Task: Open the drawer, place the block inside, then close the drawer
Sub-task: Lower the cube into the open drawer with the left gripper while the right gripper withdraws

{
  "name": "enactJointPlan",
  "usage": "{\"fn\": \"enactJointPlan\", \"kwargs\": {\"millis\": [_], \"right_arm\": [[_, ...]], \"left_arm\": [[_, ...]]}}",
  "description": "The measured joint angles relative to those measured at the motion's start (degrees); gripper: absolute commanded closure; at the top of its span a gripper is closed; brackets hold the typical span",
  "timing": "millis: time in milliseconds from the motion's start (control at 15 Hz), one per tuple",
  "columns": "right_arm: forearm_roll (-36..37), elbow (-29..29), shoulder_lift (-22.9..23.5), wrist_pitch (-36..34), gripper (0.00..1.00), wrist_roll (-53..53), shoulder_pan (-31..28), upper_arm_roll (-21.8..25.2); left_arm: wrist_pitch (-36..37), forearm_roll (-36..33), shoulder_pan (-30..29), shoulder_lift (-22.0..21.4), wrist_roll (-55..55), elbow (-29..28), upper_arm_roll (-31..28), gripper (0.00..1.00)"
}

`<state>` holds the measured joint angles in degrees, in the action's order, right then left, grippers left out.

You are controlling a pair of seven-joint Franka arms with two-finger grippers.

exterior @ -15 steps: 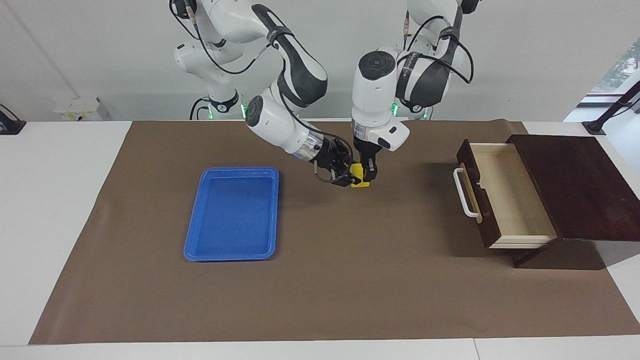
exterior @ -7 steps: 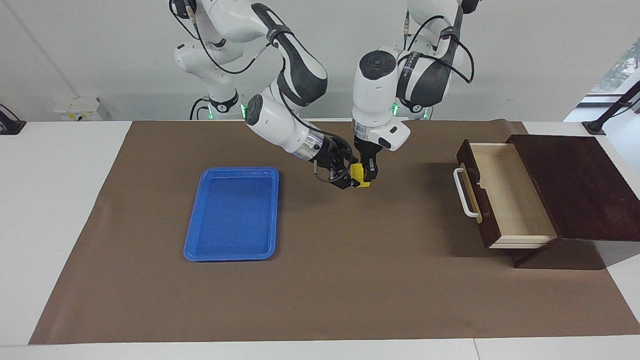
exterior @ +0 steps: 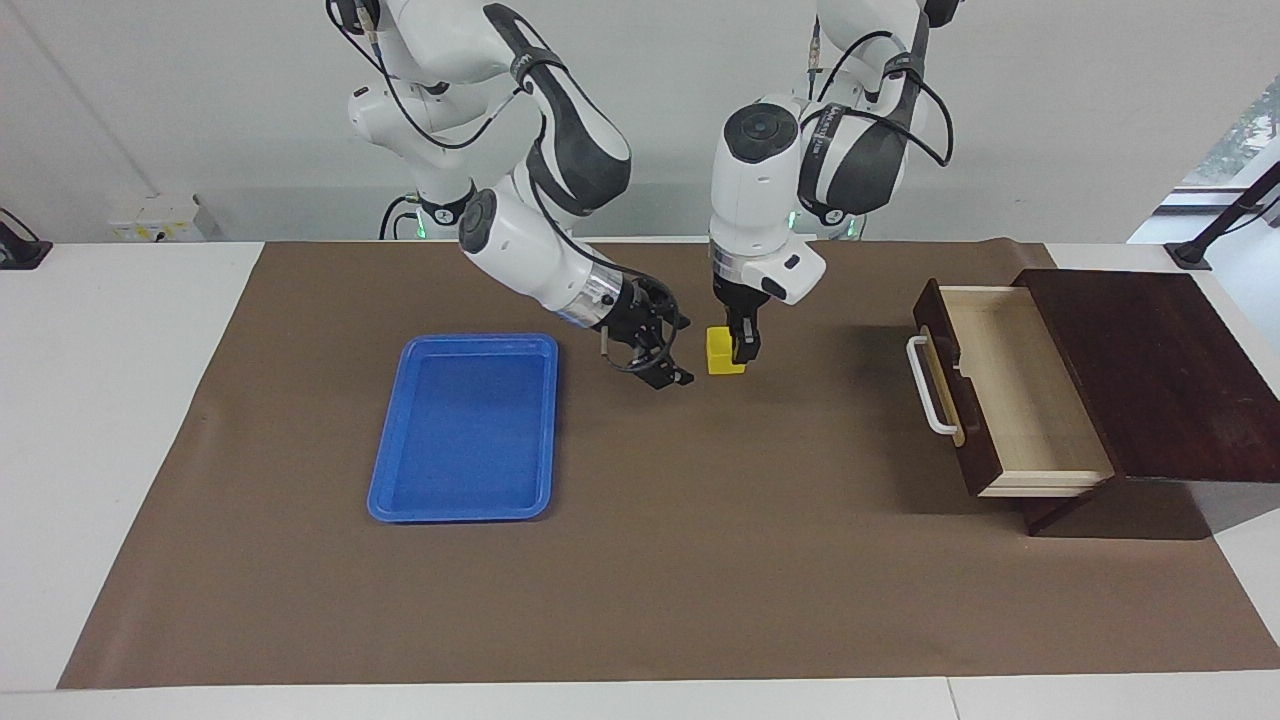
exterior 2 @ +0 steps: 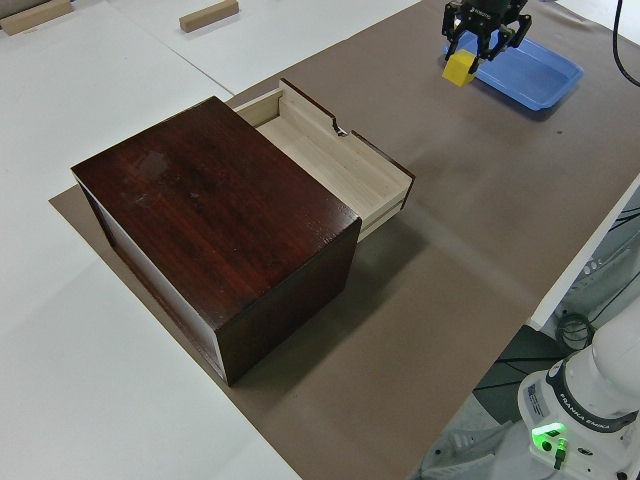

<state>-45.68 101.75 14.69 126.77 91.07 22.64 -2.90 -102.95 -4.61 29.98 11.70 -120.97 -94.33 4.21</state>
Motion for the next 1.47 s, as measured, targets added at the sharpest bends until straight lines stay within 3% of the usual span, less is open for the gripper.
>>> {"fn": "enactJointPlan", "kwargs": {"millis": [201,468,735,1070,1471], "right_arm": [[7.86,-1.47,-2.81,-8.05,0.00,-2.81,-7.91,0.16],[14.44,-2.62,-5.87,-17.84,0.00,-20.46,-16.98,0.41],[23.71,-2.85,-9.15,-23.77,0.00,-35.09,-17.95,0.17],[30.23,-2.88,-14.30,-28.92,0.00,-52.57,-19.92,0.05],[41.56,-2.99,-17.04,-32.74,0.00,-82.67,-24.69,-0.07]], "left_arm": [[2.92,0.10,-4.25,-0.84,5.72,1.33,-0.32,1.00],[5.50,1.57,-13.31,-3.89,14.75,2.62,-0.77,1.00],[8.63,2.19,-21.55,-5.67,25.24,4.21,-1.06,1.00],[8.72,2.31,-29.68,-5.39,36.28,4.42,-1.13,1.00],[3.76,2.33,-33.56,-1.43,38.62,4.11,-1.18,1.00]]}}
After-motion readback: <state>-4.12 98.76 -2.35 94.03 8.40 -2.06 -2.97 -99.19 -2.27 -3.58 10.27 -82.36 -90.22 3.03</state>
